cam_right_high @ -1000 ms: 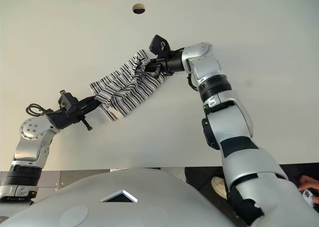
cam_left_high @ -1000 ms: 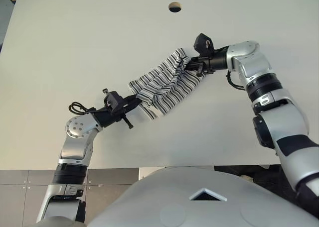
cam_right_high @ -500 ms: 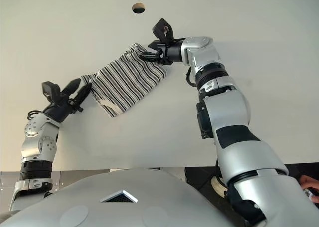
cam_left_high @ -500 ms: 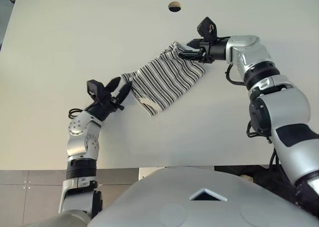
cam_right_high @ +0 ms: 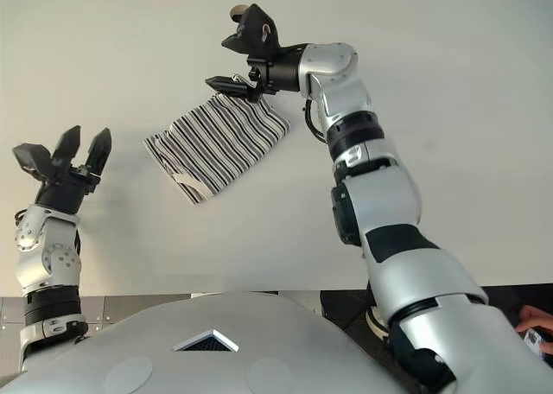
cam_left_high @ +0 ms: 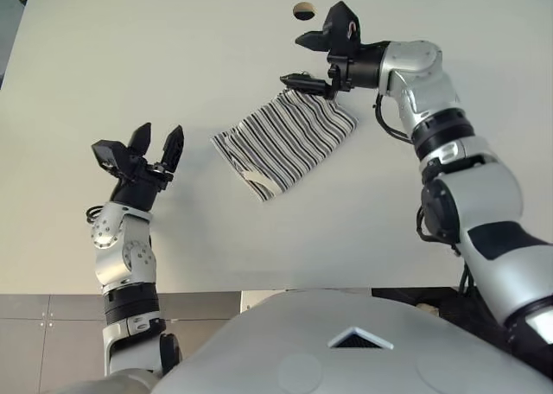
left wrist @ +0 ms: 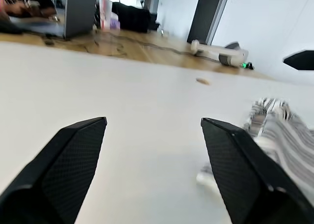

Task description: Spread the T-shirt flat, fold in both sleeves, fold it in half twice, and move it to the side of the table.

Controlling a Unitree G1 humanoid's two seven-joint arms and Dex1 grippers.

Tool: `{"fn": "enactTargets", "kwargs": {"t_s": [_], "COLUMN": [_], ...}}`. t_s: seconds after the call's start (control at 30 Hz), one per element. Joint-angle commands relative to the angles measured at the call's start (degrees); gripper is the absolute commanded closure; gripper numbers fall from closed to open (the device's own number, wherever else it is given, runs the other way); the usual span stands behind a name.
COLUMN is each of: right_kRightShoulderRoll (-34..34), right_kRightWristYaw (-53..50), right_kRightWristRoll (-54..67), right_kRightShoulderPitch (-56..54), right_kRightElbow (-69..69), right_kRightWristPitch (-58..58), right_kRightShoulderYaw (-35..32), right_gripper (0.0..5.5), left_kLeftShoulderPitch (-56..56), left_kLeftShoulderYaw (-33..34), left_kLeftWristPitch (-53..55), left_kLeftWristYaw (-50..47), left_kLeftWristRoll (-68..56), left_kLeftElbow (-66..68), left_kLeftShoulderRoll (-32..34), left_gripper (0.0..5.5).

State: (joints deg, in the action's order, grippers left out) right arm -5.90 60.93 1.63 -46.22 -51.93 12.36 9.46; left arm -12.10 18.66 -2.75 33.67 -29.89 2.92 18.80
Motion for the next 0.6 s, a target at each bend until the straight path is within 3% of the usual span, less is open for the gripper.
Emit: {"fn": "enactTargets", "kwargs": {"t_s": [0.03,0.23,0.47,0.6], "right_kRightShoulderRoll": [-2.4,-3.6,-0.8,-2.2], "right_kRightWristYaw": [1.1,-4.6,-27.2,-38.3], "right_kRightWristRoll": [-3.1,-9.2,-20.5,-30.1], "right_kRightShoulderPitch": [6.5,10.7,6.4,5.5], "right_kRightElbow": [9.0,9.1,-6.0,-10.5], "right_kRightWristPitch": [8.7,20.0,25.0,28.4], "right_kRightShoulderYaw": [4.2,9.0,12.0,17.8], "right_gripper": [1.48,1.48,1.48,1.48], "left_kLeftShoulderPitch": [-1.5,-1.3,-0.3,-1.3], "left_kLeftShoulderYaw": [0.5,0.6,-1.2,-2.0], "left_kLeftWristPitch": [-0.8,-0.8,0.7,0.9], "left_kLeftWristYaw": [-2.7,-4.1,-3.7,-3.6], "left_kLeftWristRoll": [1.6,2.0,1.3,1.3], "left_kLeftElbow": [-5.7,-10.7,-16.0,-18.1], "left_kLeftShoulderRoll": [-0.9,-0.5,-0.4,-0.8], "left_gripper": [1.93,1.93,1.93,1.93]}}
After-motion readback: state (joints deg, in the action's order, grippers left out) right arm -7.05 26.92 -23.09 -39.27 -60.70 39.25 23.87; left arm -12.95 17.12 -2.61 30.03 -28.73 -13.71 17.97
